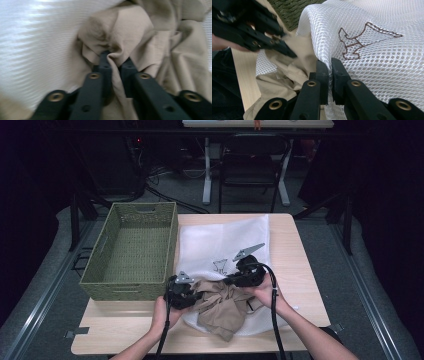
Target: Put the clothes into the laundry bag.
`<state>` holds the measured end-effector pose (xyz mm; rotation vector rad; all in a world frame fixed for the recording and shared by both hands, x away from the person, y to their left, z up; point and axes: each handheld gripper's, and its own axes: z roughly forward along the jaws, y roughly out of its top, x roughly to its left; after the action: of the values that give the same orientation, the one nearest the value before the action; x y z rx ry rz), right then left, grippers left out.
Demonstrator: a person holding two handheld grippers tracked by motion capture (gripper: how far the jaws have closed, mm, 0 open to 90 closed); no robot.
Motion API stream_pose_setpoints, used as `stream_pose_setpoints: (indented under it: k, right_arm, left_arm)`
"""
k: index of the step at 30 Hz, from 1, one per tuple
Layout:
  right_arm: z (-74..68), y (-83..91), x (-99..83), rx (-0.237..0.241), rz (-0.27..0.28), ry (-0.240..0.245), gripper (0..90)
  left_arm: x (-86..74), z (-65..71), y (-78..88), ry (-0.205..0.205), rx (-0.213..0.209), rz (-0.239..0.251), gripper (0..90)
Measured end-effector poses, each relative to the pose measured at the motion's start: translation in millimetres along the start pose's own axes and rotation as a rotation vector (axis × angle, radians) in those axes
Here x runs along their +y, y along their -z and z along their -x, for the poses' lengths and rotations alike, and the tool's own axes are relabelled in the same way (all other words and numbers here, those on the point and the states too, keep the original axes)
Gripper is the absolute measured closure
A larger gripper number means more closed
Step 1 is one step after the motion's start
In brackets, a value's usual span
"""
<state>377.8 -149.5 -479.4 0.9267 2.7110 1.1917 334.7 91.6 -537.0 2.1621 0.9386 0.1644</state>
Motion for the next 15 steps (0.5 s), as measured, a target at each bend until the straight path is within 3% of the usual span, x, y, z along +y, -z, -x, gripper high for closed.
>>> stream_pose_setpoints:
  k: [3,6,10,12,14,15]
  right_arm:
    - [-1.5,-0.5,1.6,0.013,0.012,-0.001,86.1]
    - [-3.5,1.6,3.7,0.028,0.032,-0.004,86.1]
    - [-4.4,4.3,4.0,0.039,0.044,-0.006,86.1]
    - [-4.3,3.7,3.7,0.038,0.039,-0.006,86.0]
    - [-3.4,1.5,1.7,0.025,0.022,0.001,85.9]
    - [-2.7,1.9,1.1,0.026,0.021,-0.004,85.9]
  left_arm:
    - [8.2,14.9,-11.1,-0.041,-0.025,0.004,86.8]
    - [13.2,16.4,-13.2,-0.046,-0.021,0.016,86.7]
    - [16.3,6.4,-23.3,0.006,-0.01,0.009,84.6]
    - [15.5,5.4,-26.5,0.006,-0.012,-0.002,84.1]
    - [15.2,5.4,-25.2,-0.006,-0.007,-0.012,73.5]
    - [16.9,4.8,-14.9,-0.014,-0.008,-0.007,66.6]
